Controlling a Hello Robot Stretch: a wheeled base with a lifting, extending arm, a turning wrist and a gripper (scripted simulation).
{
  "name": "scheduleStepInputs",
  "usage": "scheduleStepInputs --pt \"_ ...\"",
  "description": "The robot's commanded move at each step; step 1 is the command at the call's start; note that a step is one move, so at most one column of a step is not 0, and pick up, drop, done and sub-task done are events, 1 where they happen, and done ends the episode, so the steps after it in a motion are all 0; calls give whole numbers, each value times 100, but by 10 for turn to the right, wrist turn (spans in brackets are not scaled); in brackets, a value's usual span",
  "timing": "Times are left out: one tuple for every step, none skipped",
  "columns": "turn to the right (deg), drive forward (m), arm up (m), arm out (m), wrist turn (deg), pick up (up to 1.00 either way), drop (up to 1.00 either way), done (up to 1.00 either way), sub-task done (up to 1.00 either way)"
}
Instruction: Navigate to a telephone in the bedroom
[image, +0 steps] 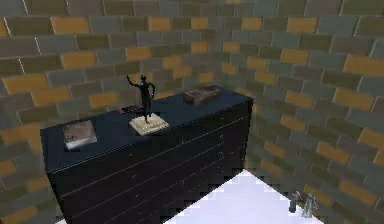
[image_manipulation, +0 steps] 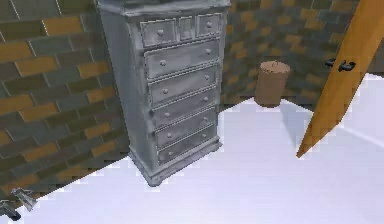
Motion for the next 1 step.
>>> scheduleStepInputs --pt "450 0 0 0 0 0 0 0 0"
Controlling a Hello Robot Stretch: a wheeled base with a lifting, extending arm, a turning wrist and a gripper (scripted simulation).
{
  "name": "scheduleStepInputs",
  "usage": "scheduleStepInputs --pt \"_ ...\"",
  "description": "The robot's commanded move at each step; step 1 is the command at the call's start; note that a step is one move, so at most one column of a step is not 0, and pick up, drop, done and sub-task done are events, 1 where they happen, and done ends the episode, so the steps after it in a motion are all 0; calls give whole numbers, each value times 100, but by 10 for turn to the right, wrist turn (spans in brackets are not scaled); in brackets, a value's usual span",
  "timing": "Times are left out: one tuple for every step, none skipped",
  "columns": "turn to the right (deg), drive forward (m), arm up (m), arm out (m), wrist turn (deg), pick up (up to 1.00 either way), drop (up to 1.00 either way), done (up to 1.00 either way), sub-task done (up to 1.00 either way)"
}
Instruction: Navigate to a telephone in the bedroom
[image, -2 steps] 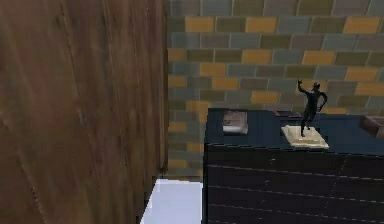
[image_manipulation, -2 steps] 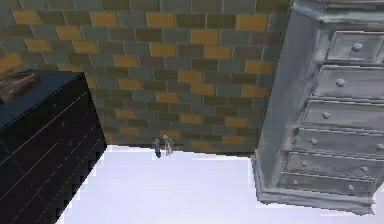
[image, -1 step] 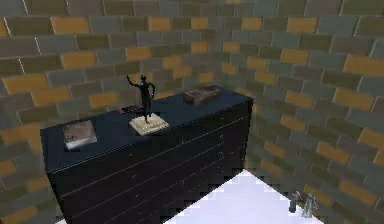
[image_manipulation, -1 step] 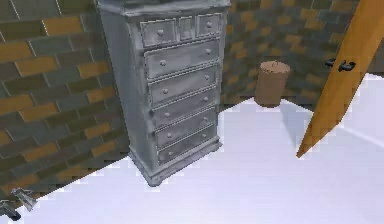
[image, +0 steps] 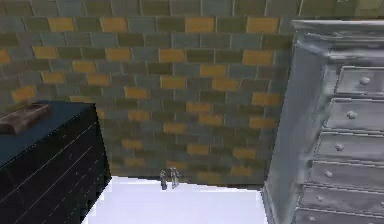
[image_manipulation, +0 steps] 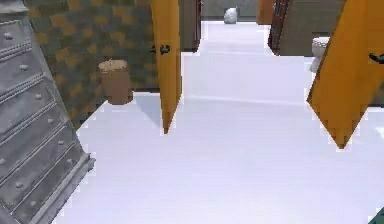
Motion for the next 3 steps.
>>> scheduleStepInputs --pt "450 0 0 0 0 0 0 0 0" --pt "30 0 0 0 0 0 0 0 0" --pt "0 25 0 0 0 0 0 0 0"
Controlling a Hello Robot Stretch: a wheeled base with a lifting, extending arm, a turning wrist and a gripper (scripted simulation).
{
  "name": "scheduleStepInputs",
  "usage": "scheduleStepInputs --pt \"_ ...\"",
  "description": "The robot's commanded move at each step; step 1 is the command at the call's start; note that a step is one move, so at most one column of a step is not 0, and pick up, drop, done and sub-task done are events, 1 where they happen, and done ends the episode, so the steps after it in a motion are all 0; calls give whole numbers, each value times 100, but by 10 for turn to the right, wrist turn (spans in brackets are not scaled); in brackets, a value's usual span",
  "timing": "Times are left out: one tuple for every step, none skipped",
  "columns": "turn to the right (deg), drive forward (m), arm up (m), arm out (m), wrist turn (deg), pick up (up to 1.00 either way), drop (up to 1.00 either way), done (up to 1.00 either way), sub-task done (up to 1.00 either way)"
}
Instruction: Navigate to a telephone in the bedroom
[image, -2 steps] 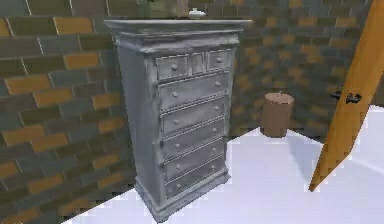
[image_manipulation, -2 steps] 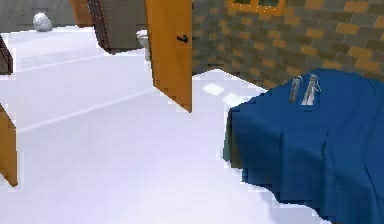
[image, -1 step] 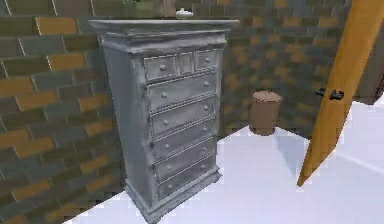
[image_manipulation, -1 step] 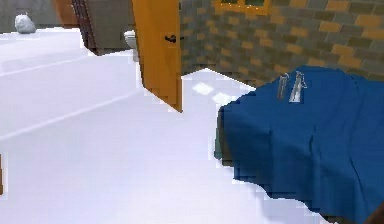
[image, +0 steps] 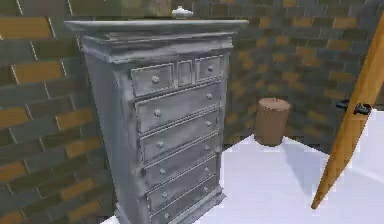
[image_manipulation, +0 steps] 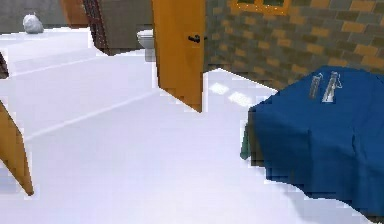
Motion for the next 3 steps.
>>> scheduleStepInputs --pt "-450 0 0 0 0 0 0 0 0" --pt "0 10 0 0 0 0 0 0 0" --pt "-450 0 0 0 0 0 0 0 0"
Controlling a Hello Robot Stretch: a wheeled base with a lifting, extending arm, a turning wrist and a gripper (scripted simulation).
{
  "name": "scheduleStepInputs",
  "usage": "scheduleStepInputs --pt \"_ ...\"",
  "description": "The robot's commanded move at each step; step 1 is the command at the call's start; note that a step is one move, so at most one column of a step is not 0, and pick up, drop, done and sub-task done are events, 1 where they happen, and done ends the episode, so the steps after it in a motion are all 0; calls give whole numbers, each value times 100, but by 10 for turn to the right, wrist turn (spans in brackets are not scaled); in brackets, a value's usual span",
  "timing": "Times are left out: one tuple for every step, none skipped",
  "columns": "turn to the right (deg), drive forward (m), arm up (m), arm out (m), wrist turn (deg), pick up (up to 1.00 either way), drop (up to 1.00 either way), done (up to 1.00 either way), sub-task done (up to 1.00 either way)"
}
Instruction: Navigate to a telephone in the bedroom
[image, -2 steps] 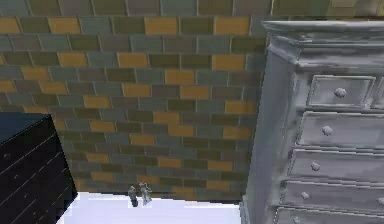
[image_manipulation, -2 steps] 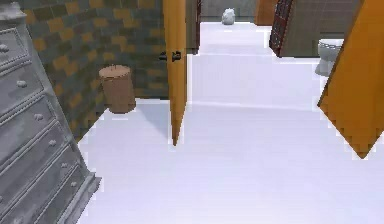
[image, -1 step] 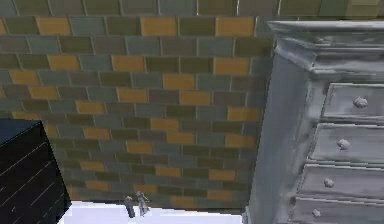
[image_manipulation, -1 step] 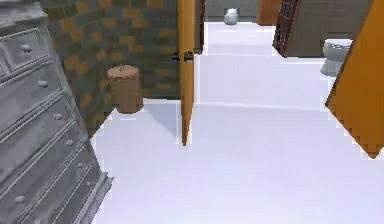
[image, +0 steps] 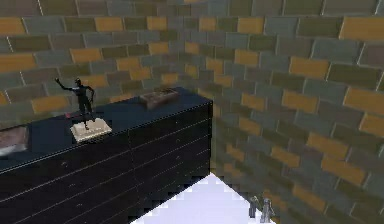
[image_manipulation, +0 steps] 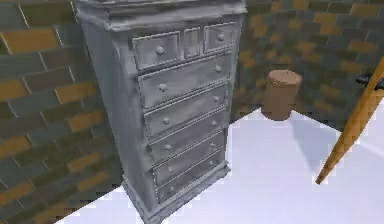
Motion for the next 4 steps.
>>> scheduleStepInputs --pt "-330 0 0 0 0 0 0 0 0" --pt "0 55 0 0 0 0 0 0 0" --pt "30 0 0 0 0 0 0 0 0" --pt "0 100 0 0 0 0 0 0 0"
